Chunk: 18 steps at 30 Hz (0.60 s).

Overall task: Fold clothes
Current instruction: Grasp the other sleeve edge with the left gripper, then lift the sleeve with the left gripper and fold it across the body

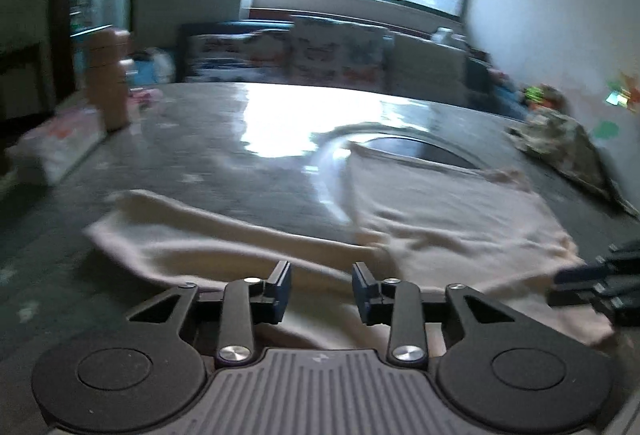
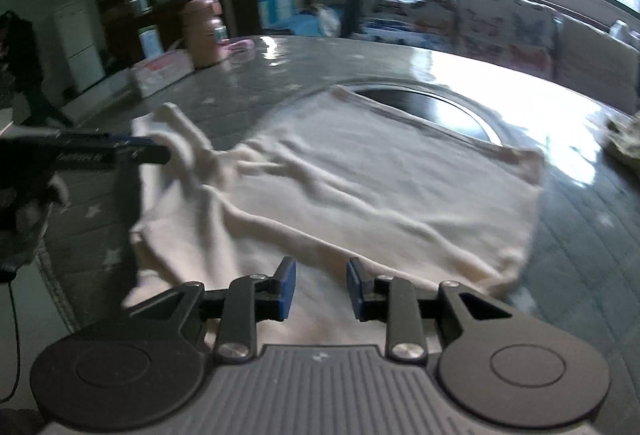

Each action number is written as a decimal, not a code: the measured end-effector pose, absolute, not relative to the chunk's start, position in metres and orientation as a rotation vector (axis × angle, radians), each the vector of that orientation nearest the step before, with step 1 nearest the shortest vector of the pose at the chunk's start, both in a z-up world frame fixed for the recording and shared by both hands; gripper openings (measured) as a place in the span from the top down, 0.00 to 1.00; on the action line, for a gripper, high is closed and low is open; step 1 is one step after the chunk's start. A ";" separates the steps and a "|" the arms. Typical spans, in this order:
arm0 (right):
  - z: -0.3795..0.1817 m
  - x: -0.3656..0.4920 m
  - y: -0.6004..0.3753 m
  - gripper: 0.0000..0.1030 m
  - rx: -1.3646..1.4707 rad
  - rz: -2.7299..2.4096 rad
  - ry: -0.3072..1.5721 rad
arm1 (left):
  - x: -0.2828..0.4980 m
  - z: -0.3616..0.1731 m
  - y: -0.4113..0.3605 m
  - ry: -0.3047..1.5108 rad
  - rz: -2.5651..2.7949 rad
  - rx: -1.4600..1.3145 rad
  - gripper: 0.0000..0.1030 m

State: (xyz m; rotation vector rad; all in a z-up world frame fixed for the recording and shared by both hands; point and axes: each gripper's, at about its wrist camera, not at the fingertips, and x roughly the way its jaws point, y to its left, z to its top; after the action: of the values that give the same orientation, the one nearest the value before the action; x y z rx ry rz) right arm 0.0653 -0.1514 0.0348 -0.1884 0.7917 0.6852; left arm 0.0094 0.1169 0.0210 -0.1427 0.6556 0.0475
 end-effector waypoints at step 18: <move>0.028 0.058 -0.094 0.73 -0.245 0.820 0.785 | 0.021 0.005 0.211 0.676 0.470 -0.284 0.61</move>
State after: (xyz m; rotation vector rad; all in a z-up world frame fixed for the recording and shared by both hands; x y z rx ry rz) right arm 0.0585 -0.0937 0.0278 -0.2453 0.7855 0.8201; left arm 0.0215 0.2106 0.0048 -0.2841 0.6759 0.4700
